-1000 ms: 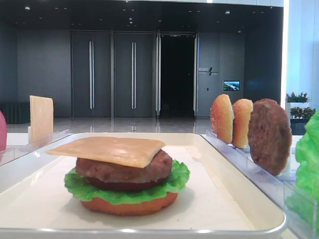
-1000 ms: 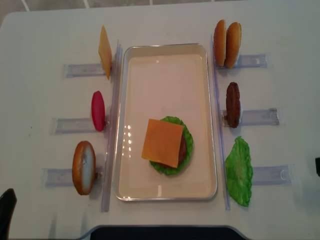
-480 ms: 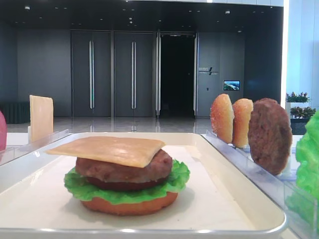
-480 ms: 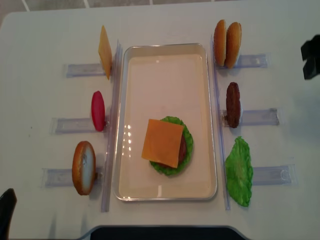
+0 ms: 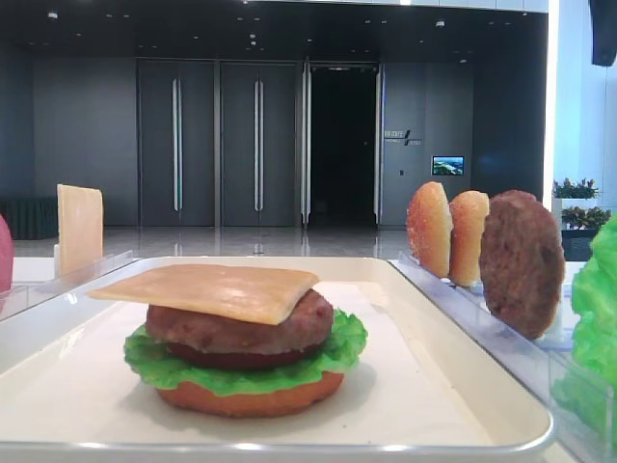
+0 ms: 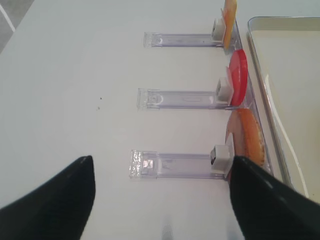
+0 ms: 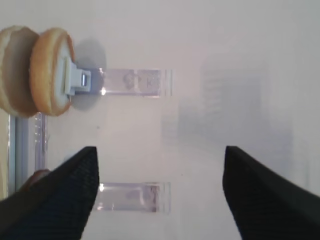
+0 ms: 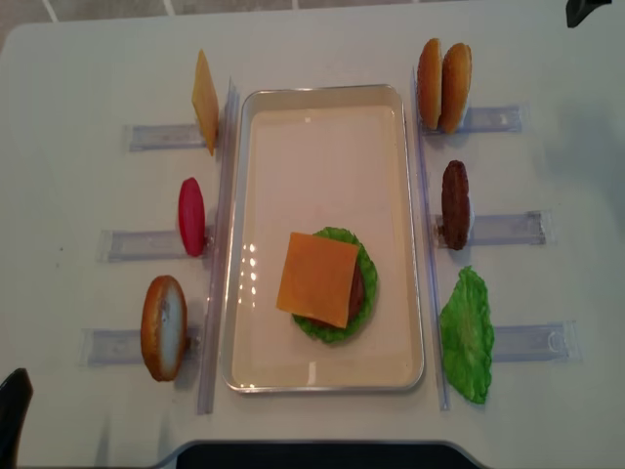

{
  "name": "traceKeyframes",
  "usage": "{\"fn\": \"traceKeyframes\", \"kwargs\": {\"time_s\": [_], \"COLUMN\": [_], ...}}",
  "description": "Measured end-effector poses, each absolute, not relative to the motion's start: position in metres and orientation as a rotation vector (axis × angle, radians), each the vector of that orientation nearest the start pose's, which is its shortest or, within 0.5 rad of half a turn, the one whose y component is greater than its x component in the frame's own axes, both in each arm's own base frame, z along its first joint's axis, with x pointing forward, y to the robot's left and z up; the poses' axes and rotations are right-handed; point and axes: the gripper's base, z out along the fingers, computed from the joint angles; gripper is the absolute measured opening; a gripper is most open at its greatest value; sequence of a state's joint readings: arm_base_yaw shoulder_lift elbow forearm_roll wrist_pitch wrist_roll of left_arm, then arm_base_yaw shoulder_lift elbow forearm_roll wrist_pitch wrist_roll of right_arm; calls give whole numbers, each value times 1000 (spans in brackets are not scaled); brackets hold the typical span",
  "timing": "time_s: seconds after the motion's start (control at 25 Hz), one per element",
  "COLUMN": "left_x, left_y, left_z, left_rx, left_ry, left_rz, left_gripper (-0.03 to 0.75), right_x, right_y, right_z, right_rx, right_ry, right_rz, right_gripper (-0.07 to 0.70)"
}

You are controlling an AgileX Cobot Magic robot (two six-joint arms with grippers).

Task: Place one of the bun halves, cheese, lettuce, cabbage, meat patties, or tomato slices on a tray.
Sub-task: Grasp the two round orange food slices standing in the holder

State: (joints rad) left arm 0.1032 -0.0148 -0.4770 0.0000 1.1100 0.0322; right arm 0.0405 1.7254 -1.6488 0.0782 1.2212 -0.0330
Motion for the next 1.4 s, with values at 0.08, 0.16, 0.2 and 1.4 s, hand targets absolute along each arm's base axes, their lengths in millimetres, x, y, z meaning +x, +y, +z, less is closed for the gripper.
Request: {"fn": "traceKeyframes", "kwargs": {"time_s": [0.08, 0.16, 0.2, 1.4], "left_x": [-7, -7, -7, -7], "left_y": [-1, -1, -1, -1], "left_z": [267, 267, 267, 267], "left_rx": [-75, -75, -75, -75], "left_ry": [2102, 2102, 2102, 2102], "left_rz": [81, 81, 81, 81], "left_gripper": [643, 643, 643, 643], "right_x": [377, 389, 394, 382], "right_y": [22, 24, 24, 153], "right_z": [332, 325, 323, 306], "right_rx": [-68, -64, -61, -52], "right_ry": [2776, 2786, 2787, 2851], "right_rz": [121, 135, 143, 284], "right_gripper": [523, 523, 523, 523]}}
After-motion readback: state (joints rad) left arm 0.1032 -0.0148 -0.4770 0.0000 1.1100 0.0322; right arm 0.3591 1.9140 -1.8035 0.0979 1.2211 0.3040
